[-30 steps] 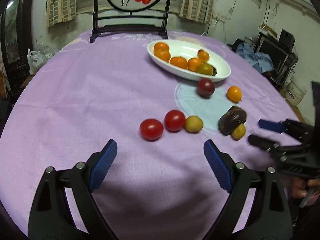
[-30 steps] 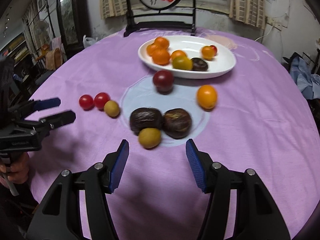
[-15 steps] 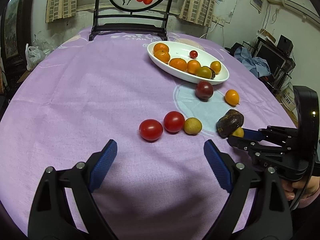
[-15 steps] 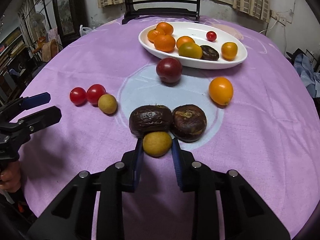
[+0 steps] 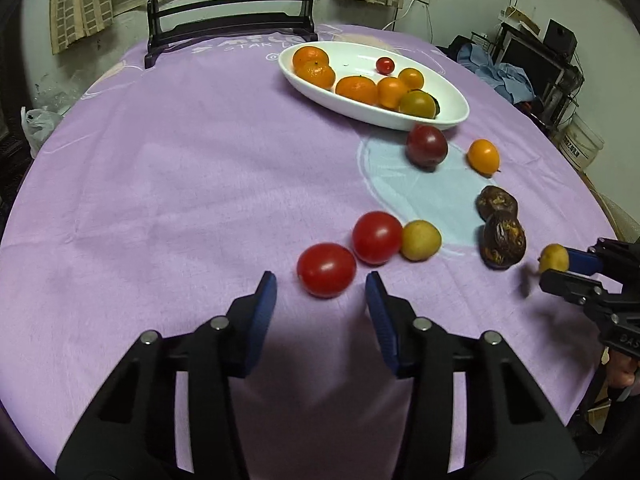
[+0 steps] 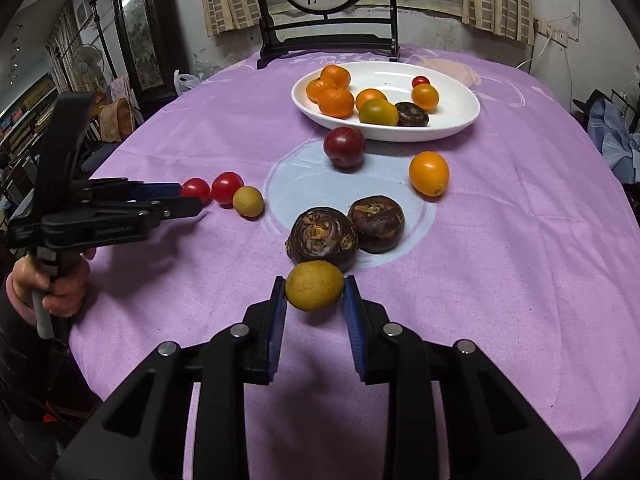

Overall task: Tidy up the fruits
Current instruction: 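Grasp a red tomato with the left tool while the right tool grasps a yellow-green fruit, then lower both held fruits onto the white plate and open both tools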

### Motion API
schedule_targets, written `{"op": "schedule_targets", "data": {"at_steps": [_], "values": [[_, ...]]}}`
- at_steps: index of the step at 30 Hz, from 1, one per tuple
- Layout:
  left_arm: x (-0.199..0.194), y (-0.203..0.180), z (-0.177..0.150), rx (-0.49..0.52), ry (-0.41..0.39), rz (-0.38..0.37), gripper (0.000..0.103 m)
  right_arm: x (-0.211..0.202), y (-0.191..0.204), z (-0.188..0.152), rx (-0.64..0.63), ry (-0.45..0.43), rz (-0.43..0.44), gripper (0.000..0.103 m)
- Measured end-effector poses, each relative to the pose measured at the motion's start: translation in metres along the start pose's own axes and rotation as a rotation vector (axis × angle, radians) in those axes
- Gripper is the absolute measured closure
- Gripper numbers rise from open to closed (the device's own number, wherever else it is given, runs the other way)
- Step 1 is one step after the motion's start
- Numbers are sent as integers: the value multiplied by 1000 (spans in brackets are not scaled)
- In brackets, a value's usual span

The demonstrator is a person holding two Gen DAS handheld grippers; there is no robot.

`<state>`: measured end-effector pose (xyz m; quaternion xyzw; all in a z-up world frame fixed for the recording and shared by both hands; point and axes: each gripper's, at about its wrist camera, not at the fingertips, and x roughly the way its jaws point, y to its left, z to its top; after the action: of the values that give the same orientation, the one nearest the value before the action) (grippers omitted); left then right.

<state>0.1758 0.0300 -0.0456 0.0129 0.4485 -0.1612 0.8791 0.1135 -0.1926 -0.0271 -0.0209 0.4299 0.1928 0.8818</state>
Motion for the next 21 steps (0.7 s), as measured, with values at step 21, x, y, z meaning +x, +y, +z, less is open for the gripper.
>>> {"op": "schedule_targets", "data": {"at_steps": [21], "values": [[11,-19,7,85,28,86,73,-8,-15,5,32,-28,22,74]]}}
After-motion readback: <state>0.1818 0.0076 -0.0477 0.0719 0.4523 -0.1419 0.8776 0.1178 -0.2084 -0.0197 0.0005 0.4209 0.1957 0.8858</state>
